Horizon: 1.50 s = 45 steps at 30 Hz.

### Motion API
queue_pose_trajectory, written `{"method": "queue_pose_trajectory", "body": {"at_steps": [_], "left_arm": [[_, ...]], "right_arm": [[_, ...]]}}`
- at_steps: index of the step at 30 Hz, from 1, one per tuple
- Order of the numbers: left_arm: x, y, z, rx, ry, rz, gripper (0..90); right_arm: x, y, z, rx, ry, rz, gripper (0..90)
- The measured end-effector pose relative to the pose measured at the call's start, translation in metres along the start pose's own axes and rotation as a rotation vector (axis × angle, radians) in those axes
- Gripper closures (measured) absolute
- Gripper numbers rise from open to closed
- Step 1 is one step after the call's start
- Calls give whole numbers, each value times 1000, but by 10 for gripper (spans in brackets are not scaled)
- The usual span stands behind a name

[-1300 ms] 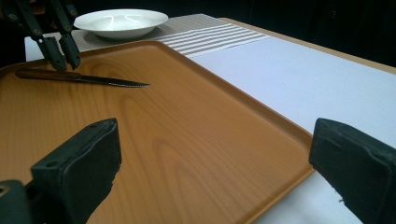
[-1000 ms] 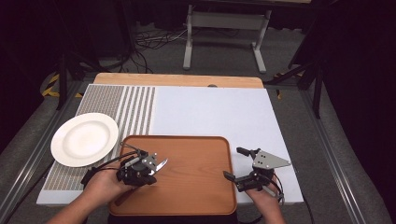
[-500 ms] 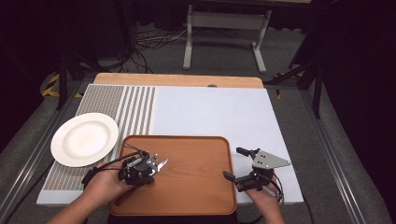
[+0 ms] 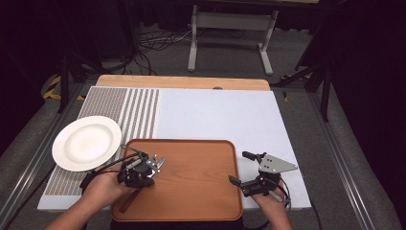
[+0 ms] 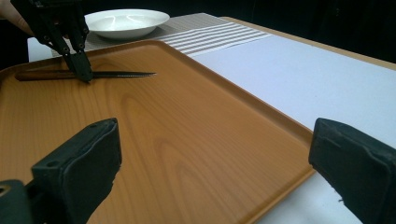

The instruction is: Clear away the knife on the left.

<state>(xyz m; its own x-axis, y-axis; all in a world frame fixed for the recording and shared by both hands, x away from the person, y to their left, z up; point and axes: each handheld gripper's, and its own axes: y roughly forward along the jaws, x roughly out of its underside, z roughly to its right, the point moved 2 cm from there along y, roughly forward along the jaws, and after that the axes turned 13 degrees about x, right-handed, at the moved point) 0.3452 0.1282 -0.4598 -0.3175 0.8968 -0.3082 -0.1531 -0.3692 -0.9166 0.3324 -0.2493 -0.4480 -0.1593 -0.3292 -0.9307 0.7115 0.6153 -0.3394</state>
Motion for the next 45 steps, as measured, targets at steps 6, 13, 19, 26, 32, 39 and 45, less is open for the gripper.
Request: {"method": "queue_pose_trajectory", "body": {"at_steps": [6,13,19,26,32,39,45], "left_arm": [[4,-1,-2,-4,-14,6,900],[9,-4,-6,-12,-35,11,900],[13,-6,-10,-20,-55,17,900],[17,-8,-14,-28,-77,30,900],[20,-10,-19,-30,-93,40,900],[24,-12,-24,-38,-113,49,900],[27,-14,-26,-39,-123,51,900]], "right_arm": [[0,0,0,-1,0,-1,32],[0,0,0,-1,0,-3,31],[0,1,0,-1,0,-3,32],[1,1,0,-4,0,-6,32],[1,1,0,-3,-1,-7,31],[1,1,0,-4,-1,-8,31],[1,2,0,-5,-2,-9,31]]}}
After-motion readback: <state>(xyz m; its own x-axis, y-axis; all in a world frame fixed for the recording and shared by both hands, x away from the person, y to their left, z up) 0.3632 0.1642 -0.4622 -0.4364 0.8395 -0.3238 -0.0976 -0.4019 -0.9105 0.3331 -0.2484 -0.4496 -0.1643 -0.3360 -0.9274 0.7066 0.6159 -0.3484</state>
